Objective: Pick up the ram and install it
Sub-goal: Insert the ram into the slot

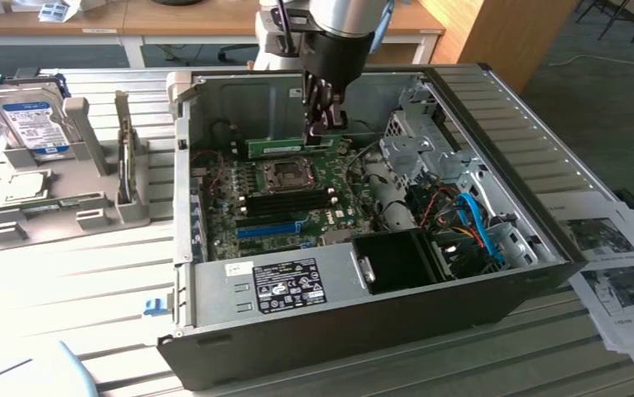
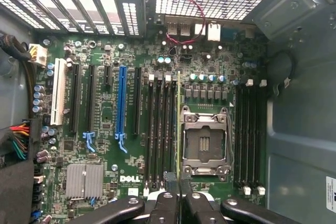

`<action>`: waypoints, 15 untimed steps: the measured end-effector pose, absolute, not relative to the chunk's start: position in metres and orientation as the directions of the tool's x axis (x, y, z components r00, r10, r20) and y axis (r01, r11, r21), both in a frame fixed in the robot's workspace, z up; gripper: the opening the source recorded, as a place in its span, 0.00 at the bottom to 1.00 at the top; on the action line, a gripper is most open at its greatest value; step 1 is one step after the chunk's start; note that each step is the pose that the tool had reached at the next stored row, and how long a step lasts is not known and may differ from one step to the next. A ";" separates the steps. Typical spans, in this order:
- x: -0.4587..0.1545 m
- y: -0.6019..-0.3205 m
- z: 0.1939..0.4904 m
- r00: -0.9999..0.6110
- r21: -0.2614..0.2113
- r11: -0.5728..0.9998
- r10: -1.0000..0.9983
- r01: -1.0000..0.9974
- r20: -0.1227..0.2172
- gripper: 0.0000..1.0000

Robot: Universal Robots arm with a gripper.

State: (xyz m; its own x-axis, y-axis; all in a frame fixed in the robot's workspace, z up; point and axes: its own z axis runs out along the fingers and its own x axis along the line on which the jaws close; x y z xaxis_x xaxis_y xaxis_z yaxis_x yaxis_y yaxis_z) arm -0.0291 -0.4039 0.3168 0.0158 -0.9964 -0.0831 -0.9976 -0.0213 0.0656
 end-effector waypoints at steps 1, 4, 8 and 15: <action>-0.029 -0.404 0.316 0.016 0.066 -0.021 -0.996 -0.998 -0.083 0.11; -0.029 -0.405 0.314 0.016 0.066 -0.021 -0.996 -0.998 -0.083 0.11; -0.029 -0.405 0.311 0.016 0.066 -0.021 -0.996 -0.998 -0.083 0.11; -0.029 -0.406 0.307 0.016 0.066 -0.021 -0.996 -0.998 -0.083 0.11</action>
